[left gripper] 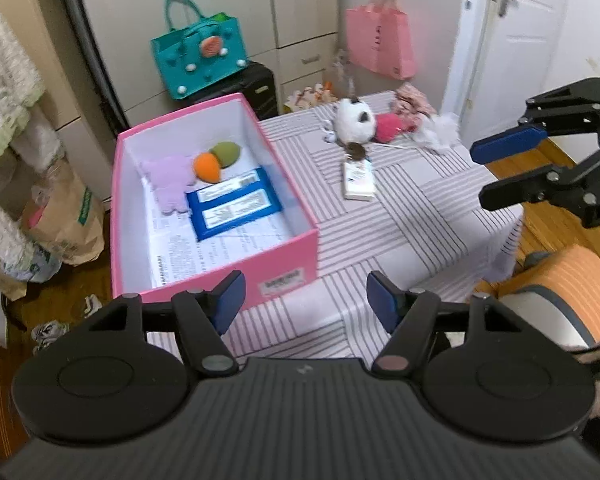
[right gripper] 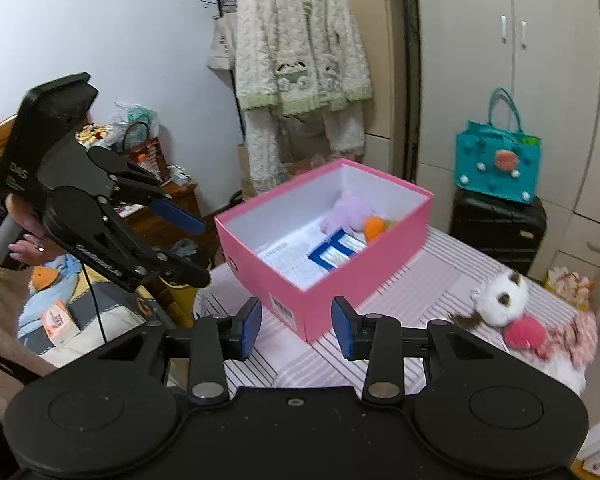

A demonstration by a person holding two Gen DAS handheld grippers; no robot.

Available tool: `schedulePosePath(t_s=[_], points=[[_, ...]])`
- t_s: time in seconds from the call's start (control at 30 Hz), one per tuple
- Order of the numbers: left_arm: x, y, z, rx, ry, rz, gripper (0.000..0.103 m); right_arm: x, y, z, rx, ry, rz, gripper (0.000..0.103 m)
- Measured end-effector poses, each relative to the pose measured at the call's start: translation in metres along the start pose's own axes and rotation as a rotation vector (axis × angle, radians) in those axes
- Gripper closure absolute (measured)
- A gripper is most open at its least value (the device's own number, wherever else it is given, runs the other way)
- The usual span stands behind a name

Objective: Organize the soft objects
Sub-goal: 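Withdraw the left tool from the box and move toward the white tissue pack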

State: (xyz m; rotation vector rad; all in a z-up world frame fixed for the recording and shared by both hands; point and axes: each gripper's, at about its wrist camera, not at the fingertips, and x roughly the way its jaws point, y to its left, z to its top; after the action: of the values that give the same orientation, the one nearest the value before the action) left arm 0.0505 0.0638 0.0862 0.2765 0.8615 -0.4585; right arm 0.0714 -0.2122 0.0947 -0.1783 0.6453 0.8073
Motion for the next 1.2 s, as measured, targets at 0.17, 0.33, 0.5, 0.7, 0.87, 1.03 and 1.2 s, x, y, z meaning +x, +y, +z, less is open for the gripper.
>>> schedulePosePath(t_s=[0.17, 0.33, 0.5, 0.7, 0.87, 1.03, 1.2], points=[[0.007, -0.015, -0.006, 0.026, 0.019, -0.02, 0.034, -0.008, -0.003, -0.022, 0.042, 0.019, -0.023, 0.058], [0.018, -0.024, -0.01, 0.028, 0.046, -0.042, 0.034, -0.013, -0.004, -0.042, 0.059, 0.041, -0.037, 0.057], [0.033, -0.035, -0.012, 0.042, 0.077, -0.065, 0.034, -0.014, -0.007, -0.056, 0.073, 0.057, -0.039, 0.055], [0.062, -0.05, -0.013, 0.071, 0.133, -0.109, 0.034, -0.01, -0.016, -0.078, 0.102, 0.086, -0.047, 0.055], [0.092, -0.059, -0.016, 0.077, 0.171, -0.136, 0.034, -0.001, -0.032, -0.095, 0.144, 0.112, -0.052, 0.054], [0.108, -0.067, -0.013, 0.071, 0.139, -0.14, 0.034, 0.01, -0.05, -0.112, 0.169, 0.136, -0.083, 0.053], [0.112, -0.074, -0.004, 0.047, 0.031, -0.15, 0.034, 0.013, -0.071, -0.125, 0.198, 0.102, -0.14, 0.051]])
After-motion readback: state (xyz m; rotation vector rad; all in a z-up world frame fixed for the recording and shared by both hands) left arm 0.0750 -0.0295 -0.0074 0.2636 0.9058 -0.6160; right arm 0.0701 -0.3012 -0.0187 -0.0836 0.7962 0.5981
